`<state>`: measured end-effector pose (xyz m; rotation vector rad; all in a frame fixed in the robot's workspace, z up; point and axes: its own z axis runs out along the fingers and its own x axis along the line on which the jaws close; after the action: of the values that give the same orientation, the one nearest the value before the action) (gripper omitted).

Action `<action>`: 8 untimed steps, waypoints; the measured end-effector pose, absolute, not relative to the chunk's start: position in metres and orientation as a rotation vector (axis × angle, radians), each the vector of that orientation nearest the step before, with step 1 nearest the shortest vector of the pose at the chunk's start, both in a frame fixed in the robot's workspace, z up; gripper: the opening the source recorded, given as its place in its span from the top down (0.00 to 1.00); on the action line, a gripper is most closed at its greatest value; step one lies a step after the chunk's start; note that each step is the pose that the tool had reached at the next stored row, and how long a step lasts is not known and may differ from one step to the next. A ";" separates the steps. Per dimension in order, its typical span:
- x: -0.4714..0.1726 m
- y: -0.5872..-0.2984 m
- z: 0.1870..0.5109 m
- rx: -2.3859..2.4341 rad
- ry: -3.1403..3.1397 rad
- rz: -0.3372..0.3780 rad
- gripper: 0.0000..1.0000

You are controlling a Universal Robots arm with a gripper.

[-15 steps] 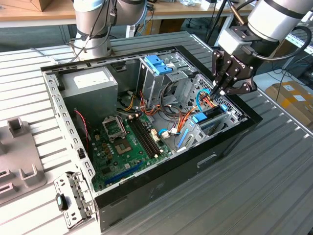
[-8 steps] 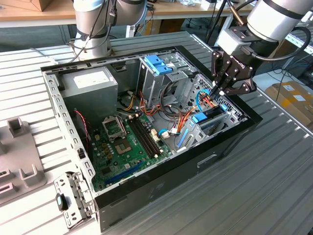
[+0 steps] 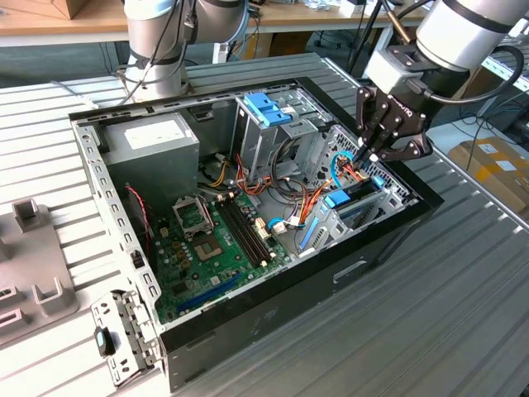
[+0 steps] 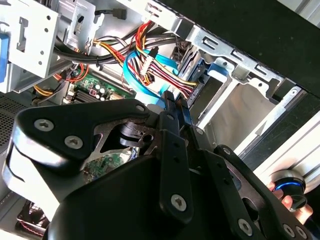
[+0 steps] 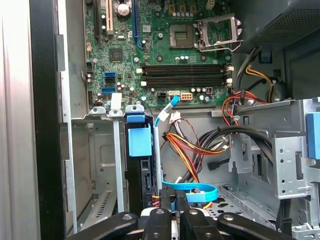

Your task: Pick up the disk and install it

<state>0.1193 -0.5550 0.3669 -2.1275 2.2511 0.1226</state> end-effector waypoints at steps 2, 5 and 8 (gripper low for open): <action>0.119 -0.555 0.367 -2.127 2.251 0.123 0.84; 0.118 -0.555 0.366 -2.127 2.251 0.123 0.84; 0.117 -0.555 0.366 -2.127 2.251 0.123 0.84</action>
<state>0.1174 -0.5554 0.3662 -2.1273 2.2512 0.1226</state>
